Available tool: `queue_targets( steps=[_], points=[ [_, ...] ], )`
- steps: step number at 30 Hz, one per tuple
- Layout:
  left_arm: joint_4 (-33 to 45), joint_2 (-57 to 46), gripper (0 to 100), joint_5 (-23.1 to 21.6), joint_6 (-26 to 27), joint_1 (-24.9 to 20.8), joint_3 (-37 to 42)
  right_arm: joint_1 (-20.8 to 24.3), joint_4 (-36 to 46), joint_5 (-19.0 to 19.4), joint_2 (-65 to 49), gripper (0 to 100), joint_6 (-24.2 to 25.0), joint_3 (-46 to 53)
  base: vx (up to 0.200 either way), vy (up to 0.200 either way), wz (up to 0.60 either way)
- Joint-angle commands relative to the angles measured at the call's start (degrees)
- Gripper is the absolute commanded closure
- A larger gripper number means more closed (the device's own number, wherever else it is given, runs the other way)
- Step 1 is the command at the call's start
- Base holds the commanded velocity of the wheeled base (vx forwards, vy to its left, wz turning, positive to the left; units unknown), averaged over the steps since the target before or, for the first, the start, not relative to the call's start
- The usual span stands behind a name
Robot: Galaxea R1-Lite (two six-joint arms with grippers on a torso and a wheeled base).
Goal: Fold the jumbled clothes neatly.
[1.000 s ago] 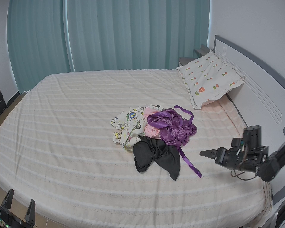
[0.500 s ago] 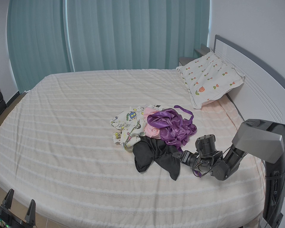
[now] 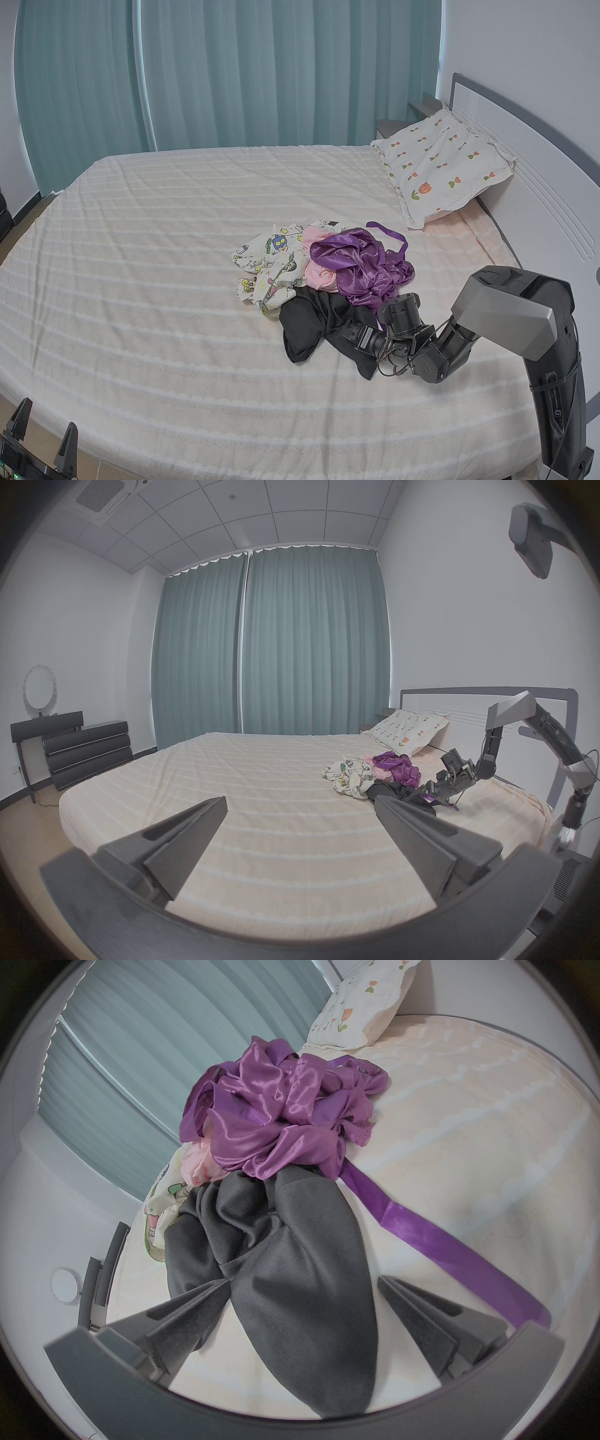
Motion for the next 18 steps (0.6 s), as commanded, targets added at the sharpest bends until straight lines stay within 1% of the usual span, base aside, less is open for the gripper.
queue_targets(
  steps=[1,4,6,7,14,17,18],
  points=[
    [-0.02,-1.01,0,-0.16,-0.04,0.01,1.01,2.01,0.94,-0.9,2.63,0,-0.51,-3.31,0.0,0.0,0.0],
    [-0.02,-1.01,0,-0.16,-0.04,0.01,1.01,3.24,0.94,-0.99,3.33,0,-0.51,-3.67,0.0,0.0,0.0],
    [-0.02,-1.01,0,-0.16,-0.04,0.01,1.01,3.24,0.33,-0.99,3.59,0,-0.59,-3.75,0.0,0.0,0.0],
    [-0.02,-1.01,0,-0.16,-0.04,0.01,1.01,3.15,0.33,-1.08,3.42,100,-0.51,-3.75,0.0,0.0,0.0],
    [-0.02,-1.01,0,-0.69,-0.65,0.01,0.92,2.19,-0.64,-0.9,-1.07,100,0.2,0.99,0.0,0.0,0.0],
    [-0.81,-1.01,0,-2.18,-0.74,0.01,0.57,2.19,-5.03,-0.02,-3.44,100,0.46,5.65,0.0,0.0,0.0],
    [-1.6,-0.84,0,-2.18,-1.88,-0.08,-1.62,2.19,-6.7,0.33,-3.61,100,0.37,6.97,0.0,0.0,0.0]
  ],
)
